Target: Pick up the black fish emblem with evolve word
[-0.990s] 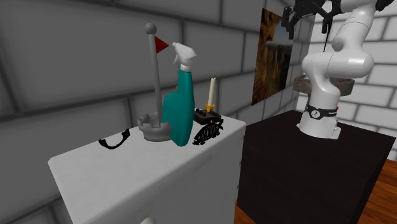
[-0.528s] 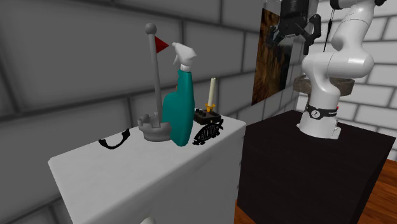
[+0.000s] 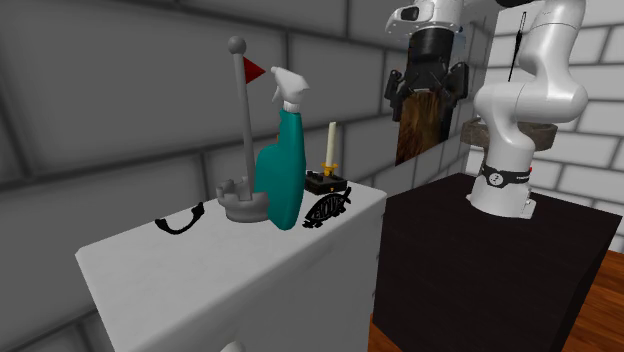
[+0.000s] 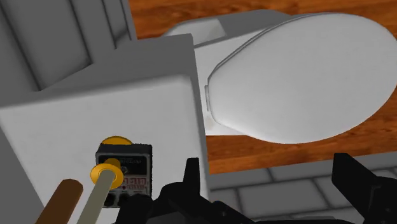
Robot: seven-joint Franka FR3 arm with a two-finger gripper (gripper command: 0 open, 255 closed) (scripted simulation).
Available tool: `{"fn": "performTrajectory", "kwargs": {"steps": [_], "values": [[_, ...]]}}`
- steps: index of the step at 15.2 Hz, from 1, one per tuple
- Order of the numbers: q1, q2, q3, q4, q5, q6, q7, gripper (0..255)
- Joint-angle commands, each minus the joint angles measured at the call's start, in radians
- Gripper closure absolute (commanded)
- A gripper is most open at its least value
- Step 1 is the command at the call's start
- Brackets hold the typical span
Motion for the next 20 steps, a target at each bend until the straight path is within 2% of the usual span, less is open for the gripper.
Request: {"fn": "performTrajectory", "kwargs": {"steps": [1, 6, 11, 13, 14, 20], "values": [[0.007, 0.058, -0.011, 0.005, 0.011, 0.085, -0.029, 0], [0.035, 0.239, -0.040, 0.065, 0.072, 0.275, -0.117, 0], [0.060, 0.428, -0.058, 0.170, 0.187, 0.424, -0.242, 0], [0.060, 0.504, -0.055, 0.224, 0.245, 0.469, -0.300, 0], [0.058, 0.514, -0.052, 0.232, 0.253, 0.475, -0.308, 0], [0.049, 0.570, -0.032, 0.215, 0.326, 0.543, -0.373, 0]]}}
